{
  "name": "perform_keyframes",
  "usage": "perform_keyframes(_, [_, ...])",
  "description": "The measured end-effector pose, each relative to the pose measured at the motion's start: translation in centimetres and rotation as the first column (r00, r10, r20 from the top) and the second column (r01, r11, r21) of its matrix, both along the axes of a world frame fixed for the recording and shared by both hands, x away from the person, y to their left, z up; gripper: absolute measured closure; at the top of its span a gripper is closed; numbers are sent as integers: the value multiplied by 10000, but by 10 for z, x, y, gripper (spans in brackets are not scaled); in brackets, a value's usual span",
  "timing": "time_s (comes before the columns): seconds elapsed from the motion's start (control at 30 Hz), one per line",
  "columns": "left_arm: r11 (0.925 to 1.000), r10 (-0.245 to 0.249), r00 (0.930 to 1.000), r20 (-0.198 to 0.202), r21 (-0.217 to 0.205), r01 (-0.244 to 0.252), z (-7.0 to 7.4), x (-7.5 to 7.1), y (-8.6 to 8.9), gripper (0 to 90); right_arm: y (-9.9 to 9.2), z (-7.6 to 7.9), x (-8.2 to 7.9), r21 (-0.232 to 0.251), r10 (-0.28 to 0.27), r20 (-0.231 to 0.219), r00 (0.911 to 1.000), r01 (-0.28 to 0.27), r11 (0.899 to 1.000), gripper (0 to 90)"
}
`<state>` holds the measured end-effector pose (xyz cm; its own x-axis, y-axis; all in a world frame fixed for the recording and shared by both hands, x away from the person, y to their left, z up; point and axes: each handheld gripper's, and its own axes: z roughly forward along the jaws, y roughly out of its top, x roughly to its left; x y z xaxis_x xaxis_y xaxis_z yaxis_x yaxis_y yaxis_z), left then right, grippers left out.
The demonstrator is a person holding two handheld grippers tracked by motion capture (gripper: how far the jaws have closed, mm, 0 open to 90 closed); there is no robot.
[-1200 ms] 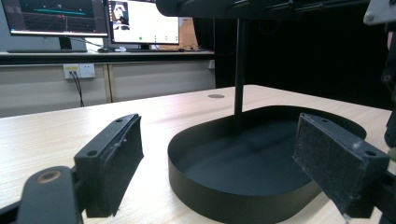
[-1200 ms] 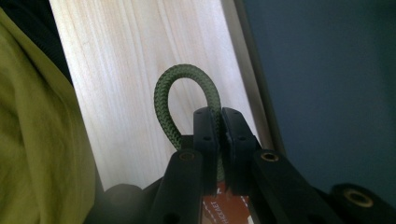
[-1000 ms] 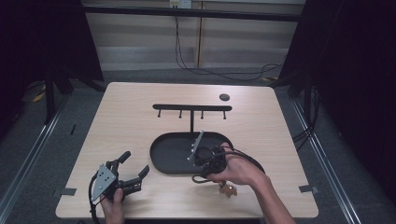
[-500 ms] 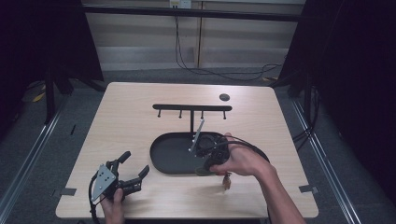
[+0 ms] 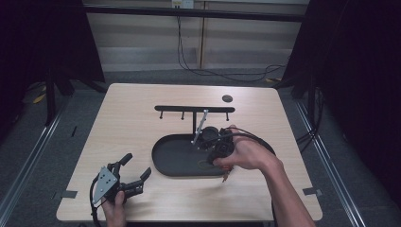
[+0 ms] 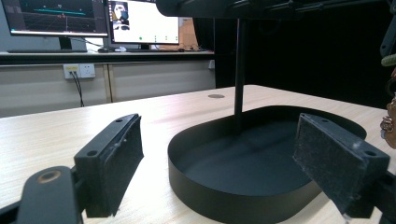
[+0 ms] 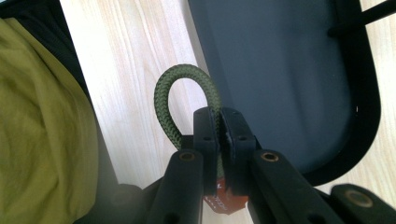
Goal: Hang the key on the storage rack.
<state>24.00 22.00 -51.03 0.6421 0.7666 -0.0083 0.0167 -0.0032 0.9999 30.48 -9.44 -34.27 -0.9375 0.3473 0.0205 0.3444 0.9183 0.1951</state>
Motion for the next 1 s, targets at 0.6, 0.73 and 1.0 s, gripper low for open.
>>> perform_keyframes(0.6, [10000,-9,10000,15,23,9,0,0,0,155,-7,26,22,346,-435,199,9989,428,9985,855])
perform_keyframes(0.73, [10000,-9,10000,15,21,9,0,0,0,155,-9,32,27,443,-502,249,9984,490,9978,855])
perform_keyframes(1.0, [10000,-10,10000,13,22,10,0,0,0,155,-11,40,34,573,-692,311,9971,673,9961,855])
